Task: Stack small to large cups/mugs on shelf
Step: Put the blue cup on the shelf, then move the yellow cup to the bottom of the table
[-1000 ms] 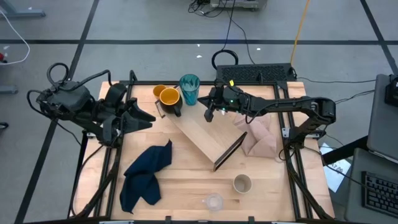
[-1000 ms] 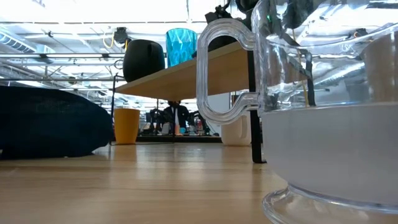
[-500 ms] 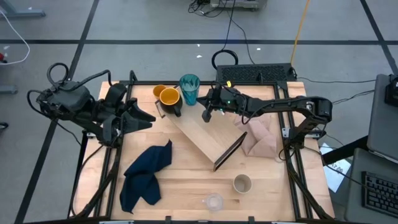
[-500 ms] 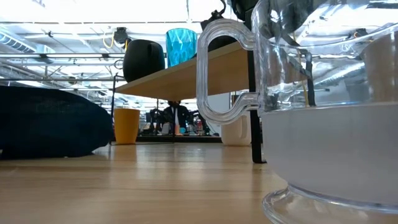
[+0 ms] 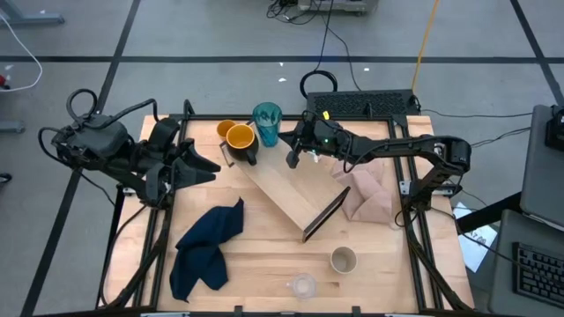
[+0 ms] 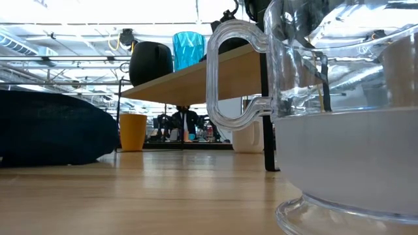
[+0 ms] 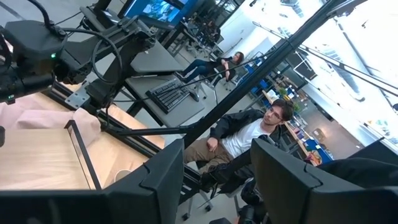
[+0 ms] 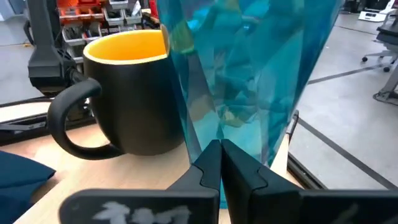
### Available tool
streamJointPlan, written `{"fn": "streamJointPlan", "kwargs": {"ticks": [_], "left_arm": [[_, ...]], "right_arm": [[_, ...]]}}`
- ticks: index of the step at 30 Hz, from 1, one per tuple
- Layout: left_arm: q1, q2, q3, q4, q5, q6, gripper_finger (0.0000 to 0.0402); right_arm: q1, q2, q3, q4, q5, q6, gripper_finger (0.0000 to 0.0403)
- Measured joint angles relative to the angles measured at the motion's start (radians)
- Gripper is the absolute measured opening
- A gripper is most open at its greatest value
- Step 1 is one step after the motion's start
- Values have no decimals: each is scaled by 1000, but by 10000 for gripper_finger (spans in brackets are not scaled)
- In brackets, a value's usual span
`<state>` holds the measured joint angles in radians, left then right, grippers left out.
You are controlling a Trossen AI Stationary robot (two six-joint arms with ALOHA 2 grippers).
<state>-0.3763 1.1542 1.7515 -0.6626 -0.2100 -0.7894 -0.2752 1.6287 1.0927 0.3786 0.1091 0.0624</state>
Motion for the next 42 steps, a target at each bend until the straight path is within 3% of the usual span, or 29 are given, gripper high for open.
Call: {"fn": "streamJointPlan", "kwargs": {"ticks": [9, 18, 25, 32, 42], "left_arm": [[0, 0, 0, -36, 5, -5, 186], [19, 1, 0, -240, 23, -40, 186], [70, 4, 0, -326, 31, -11, 186], [95, 5, 0, -389, -1, 32, 186], [96, 5, 0, -387, -86, 119, 186]], "right_arm": [[21, -7, -1, -168, -13, -5, 0], [81, -184, -1, -408, -125, 14, 0], [143, -386, -1, -615, -247, 157, 0], [226, -553, 0, -769, -244, 320, 0], [319, -706, 0, -770, -243, 508, 1]]}}
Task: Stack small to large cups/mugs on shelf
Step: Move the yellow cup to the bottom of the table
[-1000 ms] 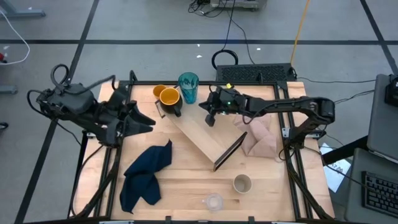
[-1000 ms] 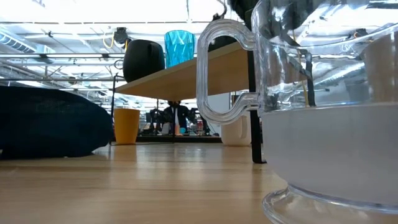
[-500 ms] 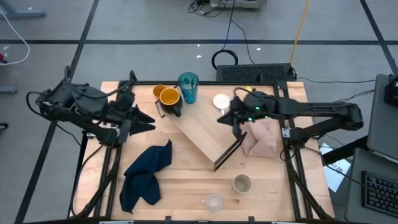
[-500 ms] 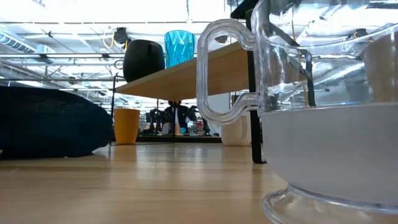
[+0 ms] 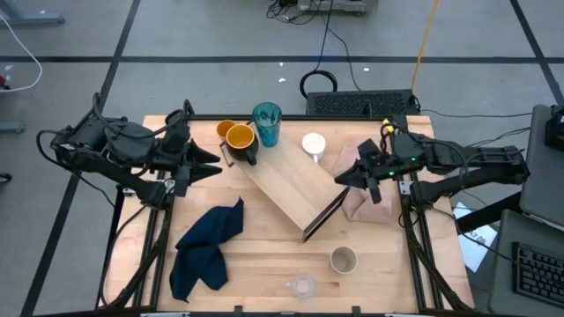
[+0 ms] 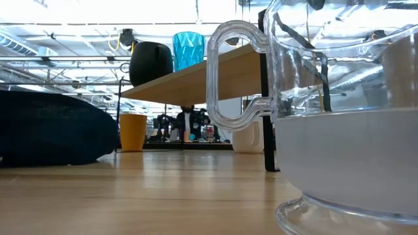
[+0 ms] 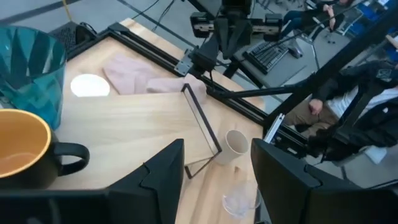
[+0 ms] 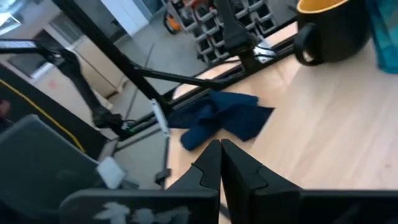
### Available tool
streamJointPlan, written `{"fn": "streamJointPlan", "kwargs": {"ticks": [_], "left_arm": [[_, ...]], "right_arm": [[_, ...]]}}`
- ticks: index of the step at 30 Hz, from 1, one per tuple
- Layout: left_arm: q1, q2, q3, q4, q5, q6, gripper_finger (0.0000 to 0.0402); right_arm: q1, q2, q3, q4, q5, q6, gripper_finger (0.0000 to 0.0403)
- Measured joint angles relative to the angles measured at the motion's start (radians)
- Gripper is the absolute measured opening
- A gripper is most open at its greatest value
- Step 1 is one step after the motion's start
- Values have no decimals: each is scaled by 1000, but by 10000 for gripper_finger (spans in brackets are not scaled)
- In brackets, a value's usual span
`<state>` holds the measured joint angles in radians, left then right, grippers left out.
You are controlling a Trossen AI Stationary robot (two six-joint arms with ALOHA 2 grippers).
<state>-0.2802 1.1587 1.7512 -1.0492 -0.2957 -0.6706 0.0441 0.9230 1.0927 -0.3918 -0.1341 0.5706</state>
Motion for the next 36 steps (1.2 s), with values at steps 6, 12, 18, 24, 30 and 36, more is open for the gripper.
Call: {"fn": "streamJointPlan", "kwargs": {"ticks": [6, 12, 18, 24, 30, 36], "left_arm": [[-1, 0, 0, -19, 5, 6, 186], [-1, 0, 0, -54, 24, -24, 186], [-2, 0, 0, -58, 38, -47, 186], [-2, 0, 0, -58, 41, -42, 186], [-2, 0, 0, -58, 36, -30, 186], [-2, 0, 0, -58, 33, -26, 186]], "right_arm": [[55, -2, 0, -77, -1, 99, 47], [117, 17, 0, -137, 1, 142, 127], [144, 22, 0, -241, -54, 228, 175], [209, 48, 0, -311, -155, 279, 179], [316, 107, 0, -329, -158, 336, 174], [414, 186, 0, -419, -159, 376, 174]]}}
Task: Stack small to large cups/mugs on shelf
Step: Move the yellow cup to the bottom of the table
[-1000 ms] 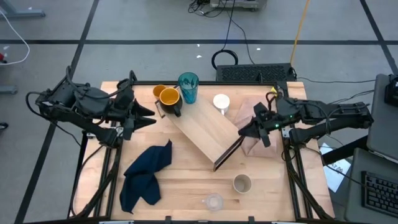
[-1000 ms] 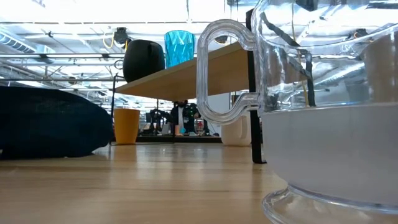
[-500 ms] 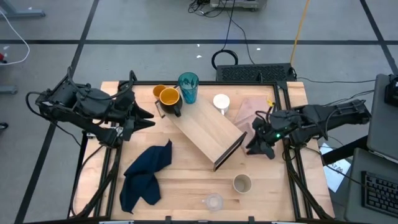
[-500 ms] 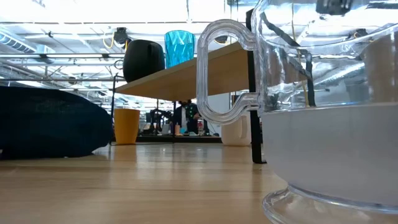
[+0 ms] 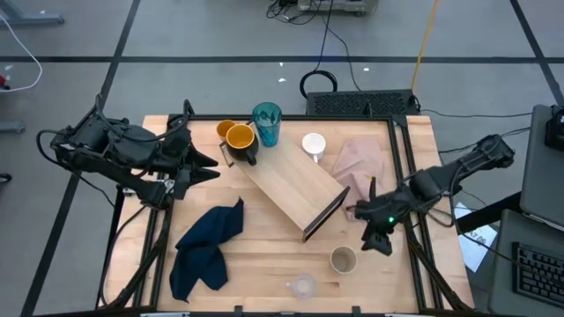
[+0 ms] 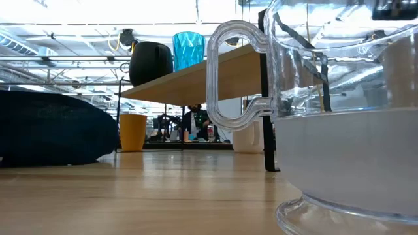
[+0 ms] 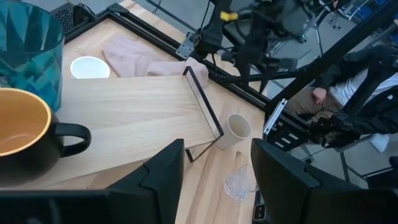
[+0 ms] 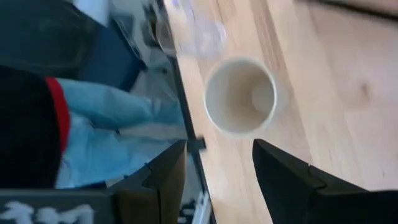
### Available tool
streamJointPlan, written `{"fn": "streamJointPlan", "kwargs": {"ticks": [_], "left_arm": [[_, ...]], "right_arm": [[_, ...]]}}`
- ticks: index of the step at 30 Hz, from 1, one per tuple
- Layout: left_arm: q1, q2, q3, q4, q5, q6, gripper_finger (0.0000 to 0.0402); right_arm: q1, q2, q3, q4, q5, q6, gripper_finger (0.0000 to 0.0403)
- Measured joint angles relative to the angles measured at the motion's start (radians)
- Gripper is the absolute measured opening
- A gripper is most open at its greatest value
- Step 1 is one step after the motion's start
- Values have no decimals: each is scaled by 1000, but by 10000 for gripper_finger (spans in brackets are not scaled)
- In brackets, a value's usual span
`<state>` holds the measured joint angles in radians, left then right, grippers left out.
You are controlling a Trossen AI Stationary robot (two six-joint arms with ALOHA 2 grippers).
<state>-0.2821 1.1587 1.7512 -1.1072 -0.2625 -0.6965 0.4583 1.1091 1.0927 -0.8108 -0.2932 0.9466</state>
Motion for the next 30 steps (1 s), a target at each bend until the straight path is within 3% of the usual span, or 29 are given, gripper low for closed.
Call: {"fn": "streamJointPlan", "kwargs": {"ticks": [14, 24, 30], "left_arm": [[0, 0, 0, -35, -9, 42, 186], [40, 0, 0, -427, -84, -88, 186], [69, 0, 0, -462, -87, -83, 186]], "right_arm": [[74, 55, 0, -6, 1, 39, 174], [73, 55, 0, 2, 66, 54, 173], [53, 55, 0, -8, 172, 82, 173]]}}
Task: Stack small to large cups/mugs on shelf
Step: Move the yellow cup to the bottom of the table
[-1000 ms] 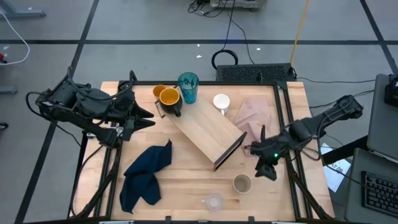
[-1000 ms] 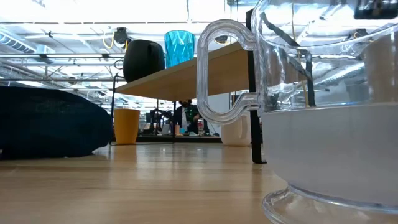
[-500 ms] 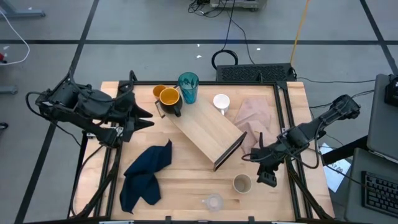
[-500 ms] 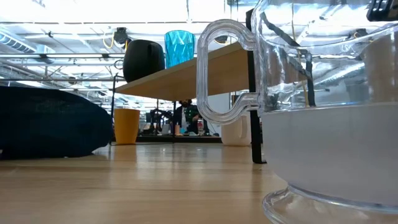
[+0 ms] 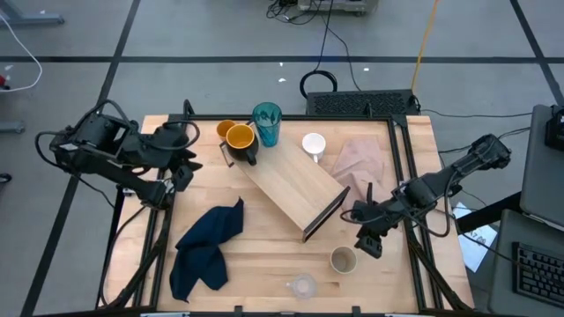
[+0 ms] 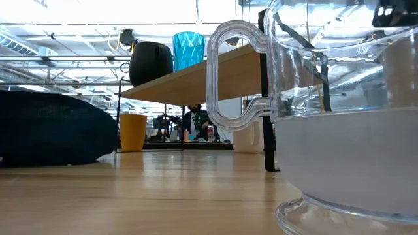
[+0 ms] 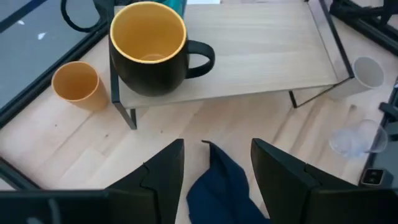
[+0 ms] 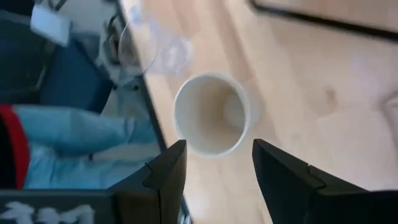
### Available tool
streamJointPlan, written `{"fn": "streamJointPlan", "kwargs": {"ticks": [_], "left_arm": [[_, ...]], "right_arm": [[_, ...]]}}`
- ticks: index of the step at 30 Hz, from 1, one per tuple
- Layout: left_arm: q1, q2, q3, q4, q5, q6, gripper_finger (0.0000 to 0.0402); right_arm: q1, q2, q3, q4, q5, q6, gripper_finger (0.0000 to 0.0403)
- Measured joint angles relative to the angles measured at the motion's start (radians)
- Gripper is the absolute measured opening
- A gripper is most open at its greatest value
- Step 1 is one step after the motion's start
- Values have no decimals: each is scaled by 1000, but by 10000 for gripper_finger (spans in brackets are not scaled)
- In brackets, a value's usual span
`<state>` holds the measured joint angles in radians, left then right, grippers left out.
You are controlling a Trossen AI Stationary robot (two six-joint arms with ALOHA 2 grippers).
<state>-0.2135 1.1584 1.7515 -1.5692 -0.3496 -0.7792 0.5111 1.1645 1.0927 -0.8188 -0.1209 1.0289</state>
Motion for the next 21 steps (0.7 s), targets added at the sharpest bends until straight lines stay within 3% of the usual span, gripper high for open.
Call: {"fn": "streamJointPlan", "kwargs": {"ticks": [21], "left_arm": [[19, -2, 0, -2, 34, 100, 186]], "right_arm": [[-21, 0, 0, -2, 53, -8, 173]]}}
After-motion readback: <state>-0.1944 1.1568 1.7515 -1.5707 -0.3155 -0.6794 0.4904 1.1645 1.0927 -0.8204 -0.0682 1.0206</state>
